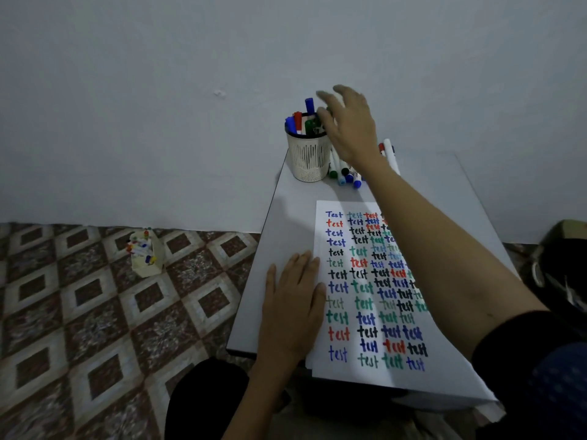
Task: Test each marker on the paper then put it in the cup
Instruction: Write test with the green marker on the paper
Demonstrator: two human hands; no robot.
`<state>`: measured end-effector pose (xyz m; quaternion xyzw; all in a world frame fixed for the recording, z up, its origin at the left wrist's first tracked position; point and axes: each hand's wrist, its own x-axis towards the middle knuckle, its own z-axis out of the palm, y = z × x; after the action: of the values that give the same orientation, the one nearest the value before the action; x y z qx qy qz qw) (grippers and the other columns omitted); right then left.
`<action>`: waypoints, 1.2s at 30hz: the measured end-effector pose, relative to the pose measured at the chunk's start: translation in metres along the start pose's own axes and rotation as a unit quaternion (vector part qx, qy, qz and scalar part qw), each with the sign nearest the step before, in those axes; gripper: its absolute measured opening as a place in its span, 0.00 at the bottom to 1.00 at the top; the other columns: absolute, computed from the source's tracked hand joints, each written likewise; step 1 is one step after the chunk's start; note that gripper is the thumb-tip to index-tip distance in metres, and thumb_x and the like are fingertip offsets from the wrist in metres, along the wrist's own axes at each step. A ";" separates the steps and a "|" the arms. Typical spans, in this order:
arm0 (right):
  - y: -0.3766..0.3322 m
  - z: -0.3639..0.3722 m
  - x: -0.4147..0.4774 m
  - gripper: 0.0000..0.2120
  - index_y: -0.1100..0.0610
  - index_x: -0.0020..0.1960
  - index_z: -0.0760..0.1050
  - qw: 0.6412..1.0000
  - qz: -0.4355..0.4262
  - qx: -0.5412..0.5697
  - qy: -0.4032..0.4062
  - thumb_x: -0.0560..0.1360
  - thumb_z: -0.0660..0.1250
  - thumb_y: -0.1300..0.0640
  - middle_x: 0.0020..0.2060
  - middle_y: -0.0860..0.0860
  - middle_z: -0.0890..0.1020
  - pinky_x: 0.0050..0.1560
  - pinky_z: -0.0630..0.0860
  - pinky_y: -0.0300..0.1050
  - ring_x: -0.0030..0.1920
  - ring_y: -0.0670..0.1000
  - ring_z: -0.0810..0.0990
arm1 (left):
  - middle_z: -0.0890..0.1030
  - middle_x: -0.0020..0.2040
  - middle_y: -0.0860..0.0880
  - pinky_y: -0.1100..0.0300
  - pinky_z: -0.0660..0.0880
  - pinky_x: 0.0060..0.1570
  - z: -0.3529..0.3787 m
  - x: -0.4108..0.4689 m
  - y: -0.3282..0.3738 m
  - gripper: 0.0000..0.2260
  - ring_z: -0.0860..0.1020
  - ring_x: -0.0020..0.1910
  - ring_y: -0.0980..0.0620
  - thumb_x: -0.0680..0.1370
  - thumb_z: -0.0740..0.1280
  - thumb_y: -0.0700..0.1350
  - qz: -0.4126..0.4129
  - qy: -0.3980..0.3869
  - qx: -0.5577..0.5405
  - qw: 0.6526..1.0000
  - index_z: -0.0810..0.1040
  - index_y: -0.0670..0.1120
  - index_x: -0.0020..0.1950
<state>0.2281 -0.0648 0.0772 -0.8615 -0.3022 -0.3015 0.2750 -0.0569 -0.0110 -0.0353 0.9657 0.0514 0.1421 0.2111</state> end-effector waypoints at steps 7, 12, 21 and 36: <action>0.076 -0.016 -0.049 0.20 0.58 0.70 0.68 0.945 0.249 -0.092 -0.193 0.78 0.57 0.60 0.66 0.62 0.69 0.63 0.68 0.57 0.64 0.62 0.70 | 0.59 0.75 0.54 0.56 0.37 0.72 0.000 0.001 0.000 0.29 0.52 0.74 0.59 0.76 0.41 0.58 0.002 0.001 -0.006 1.000 0.59 0.50 0.75; 0.101 -0.020 -0.076 0.16 0.60 0.64 0.76 0.950 0.218 -0.081 -0.208 0.78 0.61 0.61 0.59 0.65 0.73 0.54 0.71 0.51 0.56 0.64 0.74 | 0.60 0.75 0.54 0.57 0.37 0.72 0.003 0.001 -0.002 0.28 0.53 0.74 0.59 0.77 0.42 0.58 0.004 0.006 -0.003 1.000 0.60 0.50 0.75; 0.095 -0.025 -0.089 0.10 0.61 0.53 0.81 0.950 0.313 0.022 -0.004 0.73 0.67 0.65 0.51 0.61 0.81 0.46 0.77 0.47 0.47 0.59 0.80 | 0.60 0.75 0.54 0.58 0.36 0.72 0.002 0.000 -0.003 0.29 0.53 0.74 0.60 0.77 0.41 0.59 0.011 0.011 -0.002 1.000 0.60 0.50 0.75; -0.004 -0.141 -0.211 0.15 0.65 0.53 0.77 0.737 0.363 0.546 -0.163 0.67 0.71 0.71 0.46 0.63 0.84 0.41 0.83 0.46 0.42 0.59 0.85 | 0.68 0.69 0.55 0.46 0.58 0.71 -0.007 -0.004 0.005 0.29 0.64 0.66 0.61 0.76 0.59 0.61 0.019 0.082 -0.167 0.982 0.64 0.47 0.72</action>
<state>0.0415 -0.2297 0.0274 -0.6439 -0.1197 0.1832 0.7332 -0.0626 -0.0132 -0.0283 0.9028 0.0258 0.2314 0.3614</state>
